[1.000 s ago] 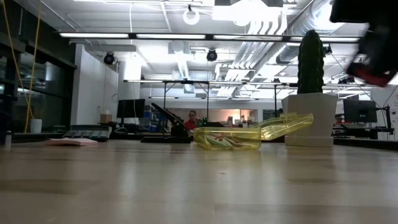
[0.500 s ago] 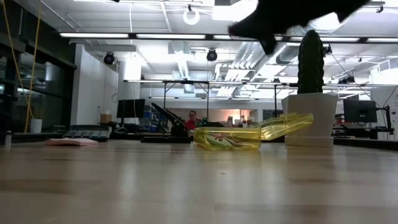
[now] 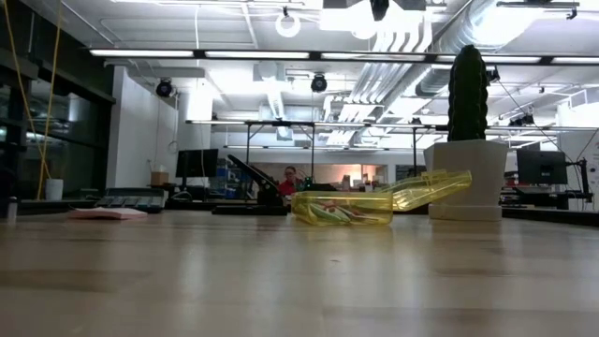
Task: Pack school essentials
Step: Put the pink small eraser into the yellow supply box, then put the green eraser into the yellow supply box
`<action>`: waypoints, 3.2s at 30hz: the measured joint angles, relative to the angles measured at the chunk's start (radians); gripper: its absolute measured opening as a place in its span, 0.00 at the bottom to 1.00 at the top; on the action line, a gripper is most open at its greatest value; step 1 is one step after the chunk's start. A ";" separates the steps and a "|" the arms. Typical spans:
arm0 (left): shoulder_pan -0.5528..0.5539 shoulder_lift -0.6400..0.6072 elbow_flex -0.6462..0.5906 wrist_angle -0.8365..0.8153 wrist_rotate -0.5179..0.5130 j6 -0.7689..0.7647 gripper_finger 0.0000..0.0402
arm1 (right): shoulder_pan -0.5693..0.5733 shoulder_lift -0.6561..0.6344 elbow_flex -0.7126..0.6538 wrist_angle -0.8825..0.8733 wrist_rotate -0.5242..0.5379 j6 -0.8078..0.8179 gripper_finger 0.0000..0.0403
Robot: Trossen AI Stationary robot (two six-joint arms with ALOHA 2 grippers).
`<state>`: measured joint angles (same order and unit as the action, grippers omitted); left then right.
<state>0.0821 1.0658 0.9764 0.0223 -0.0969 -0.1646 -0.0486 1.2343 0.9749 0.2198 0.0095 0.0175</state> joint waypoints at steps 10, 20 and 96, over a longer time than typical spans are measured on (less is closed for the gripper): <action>0.016 0.000 0.000 -0.002 0.014 -0.007 0.43 | 0.000 0.000 0.000 -0.006 -0.001 0.000 0.01; 0.016 0.000 0.000 -0.002 0.014 -0.019 0.43 | -0.032 0.101 0.002 -0.167 0.049 0.113 0.01; 0.016 -0.209 -0.001 -0.104 -0.009 -0.015 0.43 | 0.042 0.021 -0.209 0.473 0.012 0.069 0.50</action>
<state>0.0978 0.8566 0.9752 -0.0822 -0.1059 -0.1795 -0.0063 1.2549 0.7654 0.6928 0.0219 0.0867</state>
